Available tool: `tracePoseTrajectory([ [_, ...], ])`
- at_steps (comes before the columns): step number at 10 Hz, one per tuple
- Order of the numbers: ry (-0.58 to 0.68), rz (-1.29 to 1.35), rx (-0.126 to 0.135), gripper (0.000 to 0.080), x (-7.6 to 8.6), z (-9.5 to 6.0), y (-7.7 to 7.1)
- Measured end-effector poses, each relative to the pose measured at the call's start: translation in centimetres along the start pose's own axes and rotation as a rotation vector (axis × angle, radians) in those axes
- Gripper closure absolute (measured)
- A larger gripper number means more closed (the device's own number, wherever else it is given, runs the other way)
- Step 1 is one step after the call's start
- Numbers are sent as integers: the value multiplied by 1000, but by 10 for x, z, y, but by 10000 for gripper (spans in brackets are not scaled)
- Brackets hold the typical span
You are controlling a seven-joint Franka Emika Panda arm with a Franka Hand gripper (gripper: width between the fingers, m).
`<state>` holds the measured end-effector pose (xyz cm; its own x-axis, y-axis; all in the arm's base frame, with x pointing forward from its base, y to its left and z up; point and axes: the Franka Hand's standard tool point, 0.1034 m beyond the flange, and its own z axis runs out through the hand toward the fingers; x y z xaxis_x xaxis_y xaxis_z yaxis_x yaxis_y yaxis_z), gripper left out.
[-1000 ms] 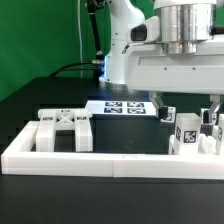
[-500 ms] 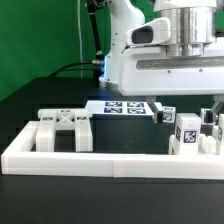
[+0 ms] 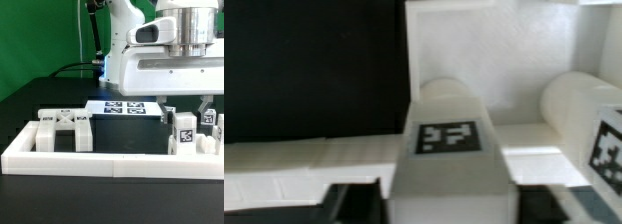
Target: Assemble chair
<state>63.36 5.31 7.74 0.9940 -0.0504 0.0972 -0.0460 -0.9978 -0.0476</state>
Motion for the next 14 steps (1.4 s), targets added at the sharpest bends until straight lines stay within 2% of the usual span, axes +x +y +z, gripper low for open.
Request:
tracePoseTrajectory([
  [2, 0, 31, 2, 510, 0, 0, 0],
  [4, 3, 255, 11, 510, 1, 0, 2],
  [8, 0, 727, 9, 509, 0, 1, -2],
  [14, -6, 1286, 9, 509, -1, 1, -7],
])
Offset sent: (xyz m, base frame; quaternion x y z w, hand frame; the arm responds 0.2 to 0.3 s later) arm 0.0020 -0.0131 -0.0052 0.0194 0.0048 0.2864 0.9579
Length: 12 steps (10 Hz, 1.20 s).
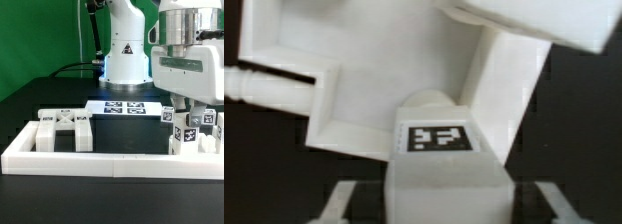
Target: Assemble chair
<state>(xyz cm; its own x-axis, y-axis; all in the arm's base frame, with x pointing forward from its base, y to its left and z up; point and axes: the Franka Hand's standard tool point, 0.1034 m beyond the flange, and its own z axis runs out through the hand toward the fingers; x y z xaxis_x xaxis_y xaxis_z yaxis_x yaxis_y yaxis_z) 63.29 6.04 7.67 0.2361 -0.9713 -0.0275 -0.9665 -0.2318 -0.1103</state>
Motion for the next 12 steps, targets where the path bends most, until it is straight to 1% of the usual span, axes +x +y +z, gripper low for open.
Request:
tracePoseTrajectory([
  [1, -3, 90, 1, 509, 0, 0, 0],
  [3, -8, 171, 3, 509, -1, 0, 0],
  [4, -8, 143, 3, 419, -1, 0, 0],
  [5, -8, 101, 4, 249, -1, 0, 0],
  [6, -10, 46, 0, 249, -2, -1, 0],
  [7, -11, -33, 2, 165, -3, -1, -1],
  [8, -8, -204, 10, 154, -3, -3, -2],
  [10, -4, -447, 19, 151, -1, -7, -5],
  [12, 0, -690, 20, 150, 0, -7, -4],
])
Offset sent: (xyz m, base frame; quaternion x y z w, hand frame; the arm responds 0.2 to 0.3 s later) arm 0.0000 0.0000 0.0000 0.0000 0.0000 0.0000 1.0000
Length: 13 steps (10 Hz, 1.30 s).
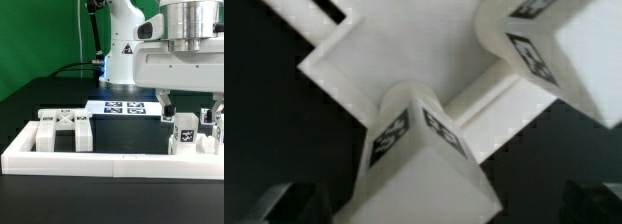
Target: Assemble chair
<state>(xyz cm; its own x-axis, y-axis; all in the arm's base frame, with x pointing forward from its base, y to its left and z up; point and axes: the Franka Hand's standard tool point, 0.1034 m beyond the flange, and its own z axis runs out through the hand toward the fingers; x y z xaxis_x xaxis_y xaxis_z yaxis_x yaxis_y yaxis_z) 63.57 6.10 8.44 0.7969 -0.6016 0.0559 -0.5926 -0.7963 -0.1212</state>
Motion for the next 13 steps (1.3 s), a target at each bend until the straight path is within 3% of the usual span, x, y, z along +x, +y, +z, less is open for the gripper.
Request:
tracePoseTrajectory([
  [8, 8, -598, -28, 150, 4, 3, 6],
  [11, 8, -640, -30, 177, 4, 3, 7],
  [13, 8, -621, -30, 517, 5, 3, 7],
])
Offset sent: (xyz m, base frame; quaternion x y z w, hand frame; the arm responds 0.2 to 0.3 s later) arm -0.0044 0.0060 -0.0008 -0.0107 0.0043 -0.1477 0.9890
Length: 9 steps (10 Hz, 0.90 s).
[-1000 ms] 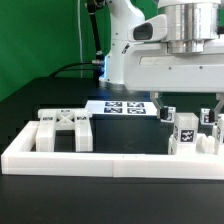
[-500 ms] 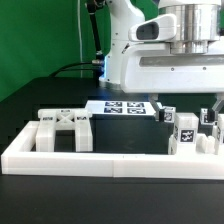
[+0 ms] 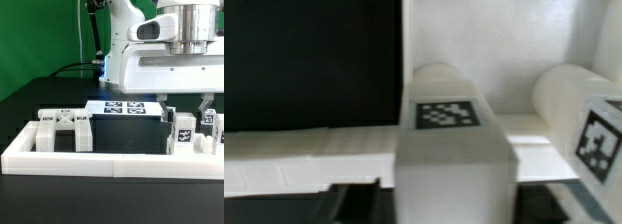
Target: Assemble chair
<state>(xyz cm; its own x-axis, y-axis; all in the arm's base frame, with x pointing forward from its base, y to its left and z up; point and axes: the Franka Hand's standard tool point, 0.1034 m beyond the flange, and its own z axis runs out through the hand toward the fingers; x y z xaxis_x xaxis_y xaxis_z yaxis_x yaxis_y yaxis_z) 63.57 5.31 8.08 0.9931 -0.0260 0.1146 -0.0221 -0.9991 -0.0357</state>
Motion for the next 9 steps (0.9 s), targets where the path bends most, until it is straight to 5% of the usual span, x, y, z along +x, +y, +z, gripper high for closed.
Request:
tracePoseTrajectory([
  [3, -10, 208, -2, 513, -2, 0, 0],
  [9, -60, 567, -97, 507, -16, -2, 17],
])
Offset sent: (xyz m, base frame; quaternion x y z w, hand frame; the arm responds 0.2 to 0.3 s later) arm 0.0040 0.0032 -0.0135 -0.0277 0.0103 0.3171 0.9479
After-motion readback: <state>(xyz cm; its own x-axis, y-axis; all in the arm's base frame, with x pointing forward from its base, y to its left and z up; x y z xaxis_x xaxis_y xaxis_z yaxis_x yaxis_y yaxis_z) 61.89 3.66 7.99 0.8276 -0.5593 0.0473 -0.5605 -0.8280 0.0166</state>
